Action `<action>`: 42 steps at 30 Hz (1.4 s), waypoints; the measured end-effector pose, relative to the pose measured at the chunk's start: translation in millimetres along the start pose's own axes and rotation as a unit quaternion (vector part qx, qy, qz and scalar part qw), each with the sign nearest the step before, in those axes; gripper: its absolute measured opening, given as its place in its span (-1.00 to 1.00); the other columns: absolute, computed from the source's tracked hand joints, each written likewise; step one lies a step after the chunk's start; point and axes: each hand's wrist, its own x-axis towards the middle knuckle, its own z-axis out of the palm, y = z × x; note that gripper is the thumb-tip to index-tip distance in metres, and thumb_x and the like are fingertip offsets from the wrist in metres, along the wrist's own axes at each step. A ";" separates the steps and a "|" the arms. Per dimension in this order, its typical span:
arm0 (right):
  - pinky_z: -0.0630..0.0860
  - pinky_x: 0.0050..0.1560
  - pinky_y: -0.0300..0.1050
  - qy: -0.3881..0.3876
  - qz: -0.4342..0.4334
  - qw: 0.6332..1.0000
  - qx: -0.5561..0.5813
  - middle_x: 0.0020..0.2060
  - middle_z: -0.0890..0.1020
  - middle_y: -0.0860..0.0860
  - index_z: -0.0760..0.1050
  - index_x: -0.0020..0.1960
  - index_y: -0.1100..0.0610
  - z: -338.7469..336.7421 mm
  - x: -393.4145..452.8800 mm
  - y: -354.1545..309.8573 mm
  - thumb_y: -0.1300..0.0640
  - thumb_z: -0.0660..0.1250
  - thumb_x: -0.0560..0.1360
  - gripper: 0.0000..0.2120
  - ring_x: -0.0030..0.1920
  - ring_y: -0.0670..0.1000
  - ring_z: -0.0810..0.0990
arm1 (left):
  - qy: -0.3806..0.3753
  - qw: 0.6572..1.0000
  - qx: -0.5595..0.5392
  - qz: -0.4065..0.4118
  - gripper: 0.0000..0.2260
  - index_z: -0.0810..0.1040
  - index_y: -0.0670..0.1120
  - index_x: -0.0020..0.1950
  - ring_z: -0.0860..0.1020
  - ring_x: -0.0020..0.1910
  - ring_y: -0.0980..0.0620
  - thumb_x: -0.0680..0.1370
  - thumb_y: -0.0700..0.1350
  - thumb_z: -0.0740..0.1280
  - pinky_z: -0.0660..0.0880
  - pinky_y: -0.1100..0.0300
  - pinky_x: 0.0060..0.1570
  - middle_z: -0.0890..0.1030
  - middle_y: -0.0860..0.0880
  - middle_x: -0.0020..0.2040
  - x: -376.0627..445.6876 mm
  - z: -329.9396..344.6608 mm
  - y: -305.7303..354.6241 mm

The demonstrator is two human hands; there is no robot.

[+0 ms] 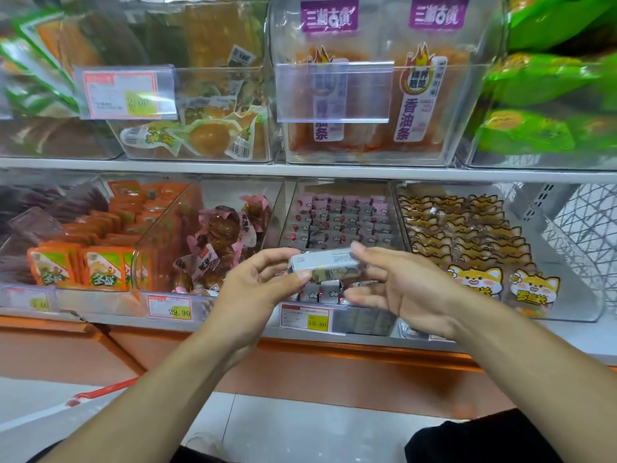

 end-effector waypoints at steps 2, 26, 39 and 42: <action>0.69 -0.04 -0.08 -0.011 -0.018 1.000 -0.014 0.00 0.73 0.14 0.70 0.00 0.10 -1.6 0.7 2.4 0.05 0.52 0.38 -0.77 -0.17 0.08 0.71 | -0.013 1.000 -0.005 0.000 -0.66 0.70 0.01 0.07 0.68 0.10 -0.09 0.30 -0.11 0.57 0.59 0.06 0.12 0.71 -0.10 0.13 -1.5 0.6 0.8; 0.69 -0.05 -0.08 -0.055 -0.045 0.997 -0.014 -0.02 0.72 0.21 0.57 0.14 0.20 5.2 1.0 0.9 0.08 0.46 0.42 -0.66 -0.15 0.08 0.70 | 0.001 0.999 -0.034 0.009 -0.57 0.64 -0.12 0.13 0.69 0.08 -0.07 0.28 -0.22 0.57 0.63 0.17 -0.02 0.71 -0.10 0.11 4.8 0.7 -3.1; 0.68 -0.01 -0.11 0.112 -0.149 0.982 -0.014 0.04 0.73 0.15 0.52 0.11 0.13 8.6 22.9 -9.0 0.30 0.44 0.52 -0.78 0.00 0.06 0.74 | 0.051 0.974 0.198 0.096 -0.65 0.59 0.01 0.12 0.65 0.12 0.15 0.44 -0.31 0.54 0.57 0.28 0.15 0.67 0.04 0.12 7.0 18.5 -12.7; 0.58 -0.01 -0.13 0.241 -0.273 0.899 -0.245 -0.03 0.71 -0.10 0.48 -0.03 -0.14 7.3 38.9 -18.1 0.10 0.54 0.47 -0.74 -0.02 -0.07 0.68 | 0.041 0.924 0.350 0.148 -0.67 0.57 0.08 0.26 0.54 0.20 0.26 0.53 -0.14 0.48 0.46 0.30 0.29 0.60 0.16 0.22 10.5 24.1 -20.8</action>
